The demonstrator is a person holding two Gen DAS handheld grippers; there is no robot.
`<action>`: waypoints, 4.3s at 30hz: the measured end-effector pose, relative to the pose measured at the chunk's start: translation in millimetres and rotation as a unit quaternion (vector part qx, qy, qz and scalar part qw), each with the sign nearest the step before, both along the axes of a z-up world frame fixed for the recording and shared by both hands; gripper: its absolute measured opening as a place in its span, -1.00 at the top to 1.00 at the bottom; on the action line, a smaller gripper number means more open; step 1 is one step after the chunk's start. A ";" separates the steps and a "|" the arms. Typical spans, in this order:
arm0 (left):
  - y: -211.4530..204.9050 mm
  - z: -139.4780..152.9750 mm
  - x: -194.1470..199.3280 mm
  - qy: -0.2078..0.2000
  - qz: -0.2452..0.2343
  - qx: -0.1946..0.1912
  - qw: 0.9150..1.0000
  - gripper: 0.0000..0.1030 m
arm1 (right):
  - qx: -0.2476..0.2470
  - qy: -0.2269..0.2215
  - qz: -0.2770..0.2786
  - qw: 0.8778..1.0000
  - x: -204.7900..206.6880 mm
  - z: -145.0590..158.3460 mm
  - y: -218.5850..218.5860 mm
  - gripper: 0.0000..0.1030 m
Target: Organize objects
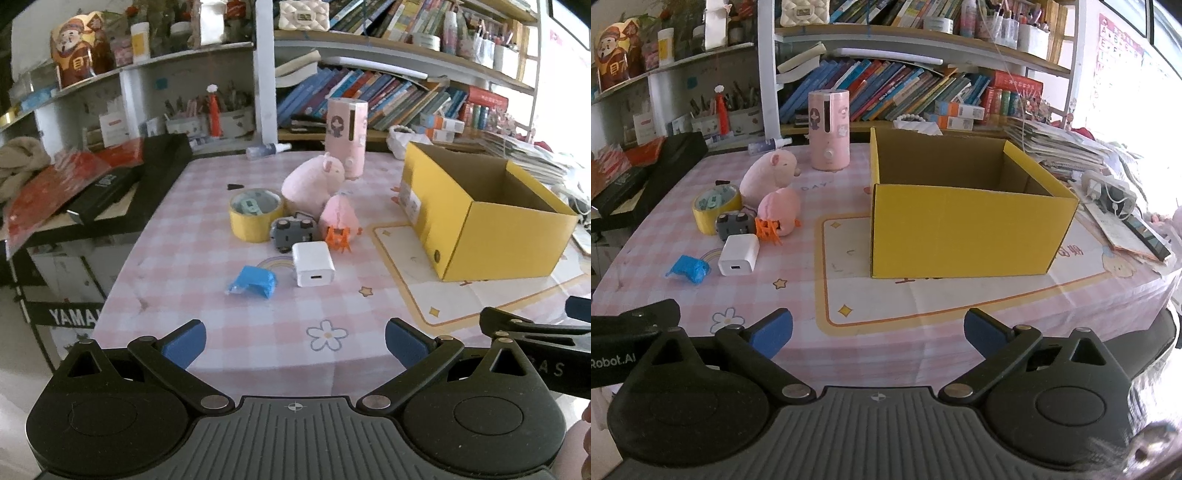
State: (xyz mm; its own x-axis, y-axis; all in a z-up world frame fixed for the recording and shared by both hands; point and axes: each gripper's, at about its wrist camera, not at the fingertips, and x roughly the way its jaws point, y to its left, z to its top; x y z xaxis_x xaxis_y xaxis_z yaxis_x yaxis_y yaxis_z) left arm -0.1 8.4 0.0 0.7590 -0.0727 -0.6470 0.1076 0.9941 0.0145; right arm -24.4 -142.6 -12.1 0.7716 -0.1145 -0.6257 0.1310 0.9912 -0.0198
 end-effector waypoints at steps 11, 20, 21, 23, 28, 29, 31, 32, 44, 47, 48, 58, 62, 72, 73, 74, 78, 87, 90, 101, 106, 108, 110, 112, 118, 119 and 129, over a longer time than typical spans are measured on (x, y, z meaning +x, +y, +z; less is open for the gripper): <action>3.2 4.4 -6.2 -0.016 -0.006 0.005 1.000 -1.00 | 0.001 -0.006 0.004 1.000 -3.9 4.6 3.7 -0.93; 14.1 1.3 -5.1 -0.014 0.011 -0.002 1.000 -0.91 | 0.015 -0.003 0.037 0.999 4.3 6.0 12.8 -0.38; 16.2 0.7 -3.9 -0.013 0.015 -0.003 1.000 -0.90 | 0.019 -0.001 0.042 0.999 6.5 5.8 13.9 -0.30; 21.2 -0.4 -0.2 -0.012 0.025 -0.005 1.000 -0.87 | 0.025 0.001 0.053 0.998 12.0 5.3 16.2 -0.18; 32.3 -4.5 8.5 -0.005 0.042 -0.001 0.999 -0.81 | 0.043 0.008 0.082 0.996 35.0 2.9 26.5 -0.10; 34.2 -5.7 11.1 -0.003 0.046 0.001 0.999 -0.80 | 0.047 0.011 0.089 0.995 39.7 1.9 28.9 -0.10; 39.1 -8.7 17.0 0.003 0.055 0.000 0.998 -0.80 | 0.051 0.017 0.104 0.993 51.2 -0.3 35.5 -0.10; 41.6 -9.9 19.6 0.005 0.060 0.000 0.998 -0.80 | 0.052 0.020 0.111 0.992 57.4 -1.0 38.8 -0.10; 53.9 -25.1 61.3 0.035 0.091 0.007 0.995 -0.79 | 0.077 0.075 0.176 0.979 138.5 -18.4 67.0 0.03; 51.4 -27.4 70.2 0.037 0.086 0.018 0.995 -0.79 | 0.084 0.092 0.190 0.974 156.7 -24.6 73.5 0.07; 50.5 -28.4 73.9 0.039 0.085 0.021 0.995 -0.79 | 0.086 0.097 0.195 0.972 162.9 -27.0 75.5 0.07; 44.3 -37.7 100.1 0.059 0.061 0.034 0.996 -0.79 | 0.085 0.141 0.217 0.962 209.5 -48.9 93.3 0.10; 41.4 -41.6 109.4 0.065 0.046 0.024 0.997 -0.79 | 0.075 0.151 0.230 0.959 220.3 -56.8 97.1 0.12; 28.7 -59.1 140.6 0.092 0.024 0.017 0.995 -0.42 | 0.109 0.136 0.253 0.952 223.0 -42.0 71.6 0.17; 27.8 -61.5 143.1 0.094 0.025 0.020 0.995 -0.33 | 0.108 0.129 0.253 0.953 221.1 -38.8 68.1 0.17; 27.2 -64.0 145.0 0.097 0.026 0.025 0.995 -0.17 | 0.106 0.124 0.253 0.954 219.5 -36.1 66.4 0.17; 28.1 -69.1 150.2 0.098 0.028 0.033 0.994 0.04 | 0.096 0.107 0.251 0.957 212.2 -29.7 58.9 0.17; 37.7 -52.0 142.6 0.077 0.025 0.001 0.997 0.21 | 0.090 0.098 0.244 0.961 198.8 -24.4 55.1 0.17; 46.5 -31.3 135.1 0.054 0.028 -0.025 0.998 0.21 | 0.089 0.091 0.237 0.963 193.8 -18.3 52.9 0.17; 45.3 4.2 85.8 0.016 -0.023 -0.060 0.998 0.21 | 0.088 0.053 0.193 0.976 147.3 6.3 37.2 0.17; 45.0 1.4 63.8 0.024 -0.045 -0.061 0.997 0.21 | 0.089 0.055 0.177 0.979 120.6 6.5 40.2 0.17; 48.1 2.8 55.1 0.021 -0.046 -0.064 0.997 0.21 | 0.089 0.054 0.173 0.979 109.2 7.6 41.6 0.17; 50.4 3.1 47.0 0.019 -0.048 -0.065 0.997 0.21 | 0.089 0.052 0.169 0.980 98.9 8.8 42.3 0.17; 51.4 3.3 38.9 0.018 -0.053 -0.065 0.996 0.21 | 0.088 0.051 0.163 0.981 87.7 9.2 42.2 0.17; 48.9 5.7 18.1 0.011 -0.074 -0.068 0.995 0.21 | 0.084 0.048 0.138 0.986 60.3 12.2 37.6 0.17; 48.4 5.9 14.8 0.010 -0.077 -0.069 0.995 0.21 | 0.084 0.048 0.134 0.986 55.8 12.3 36.4 0.17; 30.2 3.6 -16.2 0.007 -0.120 -0.067 0.990 0.21 | 0.087 0.048 0.081 0.992 7.5 8.1 14.3 0.17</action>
State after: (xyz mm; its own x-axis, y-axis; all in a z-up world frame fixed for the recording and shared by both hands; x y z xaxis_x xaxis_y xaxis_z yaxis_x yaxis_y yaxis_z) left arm -16.3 38.6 3.6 0.7010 -0.3360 -0.6291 0.3404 0.9327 -0.1189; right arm -16.9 -128.3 -4.0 0.7073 0.1224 -0.6962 -0.0239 0.9885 0.1495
